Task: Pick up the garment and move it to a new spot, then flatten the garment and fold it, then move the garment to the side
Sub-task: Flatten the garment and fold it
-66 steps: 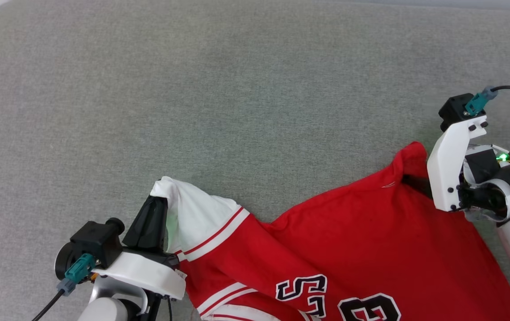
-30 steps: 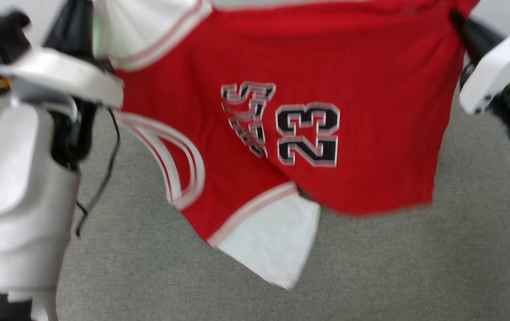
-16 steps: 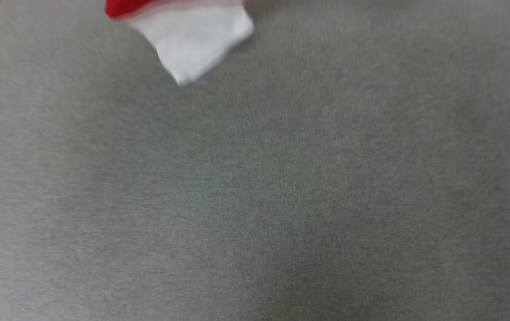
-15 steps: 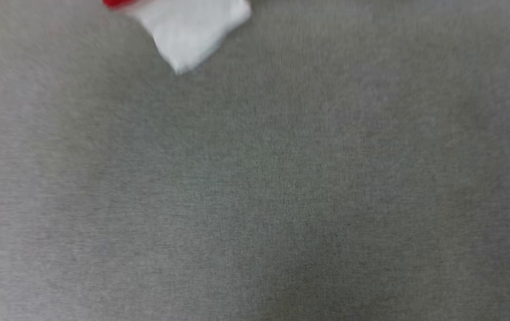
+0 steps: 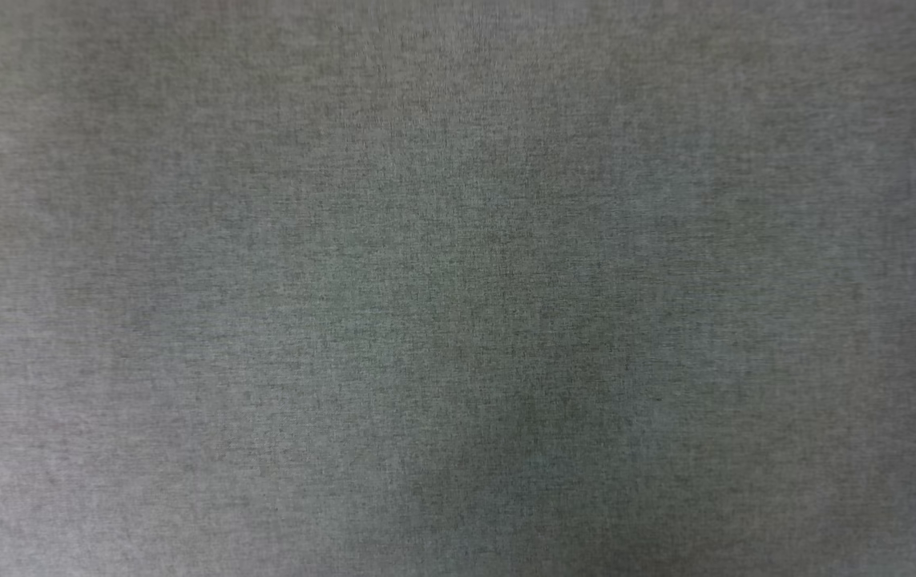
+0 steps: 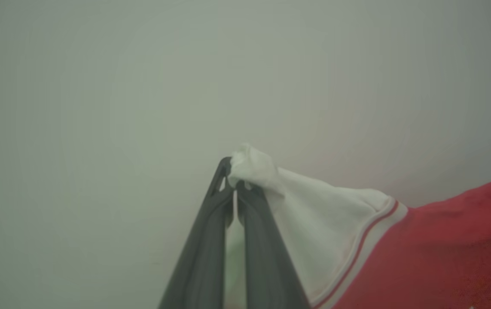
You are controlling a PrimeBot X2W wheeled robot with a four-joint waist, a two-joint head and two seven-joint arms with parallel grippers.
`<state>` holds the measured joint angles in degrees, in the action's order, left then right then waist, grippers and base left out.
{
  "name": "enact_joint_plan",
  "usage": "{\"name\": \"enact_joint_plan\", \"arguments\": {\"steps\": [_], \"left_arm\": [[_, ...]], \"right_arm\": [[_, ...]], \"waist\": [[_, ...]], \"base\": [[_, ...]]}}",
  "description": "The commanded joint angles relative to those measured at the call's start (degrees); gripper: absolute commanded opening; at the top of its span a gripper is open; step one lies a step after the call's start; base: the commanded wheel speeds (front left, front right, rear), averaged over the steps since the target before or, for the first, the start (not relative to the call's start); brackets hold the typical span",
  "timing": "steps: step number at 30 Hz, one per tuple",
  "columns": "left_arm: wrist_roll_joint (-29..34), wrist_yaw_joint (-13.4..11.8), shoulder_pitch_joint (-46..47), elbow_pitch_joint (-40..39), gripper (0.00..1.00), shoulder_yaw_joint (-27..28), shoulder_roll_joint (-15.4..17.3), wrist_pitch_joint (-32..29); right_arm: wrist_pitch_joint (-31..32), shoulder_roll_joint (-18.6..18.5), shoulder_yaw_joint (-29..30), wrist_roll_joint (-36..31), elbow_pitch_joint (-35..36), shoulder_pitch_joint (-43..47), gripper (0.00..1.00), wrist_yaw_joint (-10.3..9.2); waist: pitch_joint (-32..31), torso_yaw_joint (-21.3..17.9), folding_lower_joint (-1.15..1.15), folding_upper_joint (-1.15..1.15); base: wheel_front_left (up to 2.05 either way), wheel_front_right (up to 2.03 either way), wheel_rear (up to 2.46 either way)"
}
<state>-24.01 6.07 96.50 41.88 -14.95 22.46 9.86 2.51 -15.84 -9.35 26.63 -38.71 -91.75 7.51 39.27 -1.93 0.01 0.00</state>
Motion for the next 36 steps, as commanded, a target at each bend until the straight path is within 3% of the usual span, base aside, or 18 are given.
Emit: {"name": "enact_joint_plan", "arguments": {"steps": [1,8,16,22,29,36], "left_arm": [[-0.35,0.28,-1.18,1.38,0.00,-0.35,-0.39,0.58],[-3.45,1.10,-7.10,9.61,0.00,-1.38,-3.13,3.18],[-10.33,1.41,-21.20,15.00,0.00,-4.33,-6.34,4.62],[-16.17,1.39,-36.72,12.53,0.00,-6.45,-5.75,5.17],[-17.20,1.35,-54.33,6.03,0.00,-5.99,-2.26,5.41],[-17.12,-1.22,-70.45,-2.29,0.00,-4.00,0.08,5.40]], "right_arm": [[-0.44,0.24,-0.86,0.34,-1.62,-0.86,0.00,-0.04],[-0.12,0.85,-5.64,2.82,-11.47,2.82,0.00,-0.04],[0.70,0.99,-11.58,6.77,-18.18,15.41,0.00,-0.04],[-1.14,-0.02,-17.04,10.29,-16.52,29.35,0.00,-0.04],[-3.47,-3.12,-21.86,14.45,-10.14,44.79,0.00,-0.04],[-4.29,-6.88,-23.15,16.67,-2.93,56.82,0.00,-0.06]], "waist": [[1.22,0.09,-0.01,0.00],[-0.33,0.86,-0.01,0.00],[-9.46,2.28,-0.01,0.00],[-17.94,2.28,-0.01,0.00],[-26.57,2.14,-0.01,0.00],[-32.84,1.88,-0.01,0.00]], "base": [[0.00,0.00,0.00],[0.00,0.00,0.00],[0.00,0.00,0.00],[0.00,0.00,0.00],[0.00,0.00,0.00],[0.00,0.00,0.00]]}}
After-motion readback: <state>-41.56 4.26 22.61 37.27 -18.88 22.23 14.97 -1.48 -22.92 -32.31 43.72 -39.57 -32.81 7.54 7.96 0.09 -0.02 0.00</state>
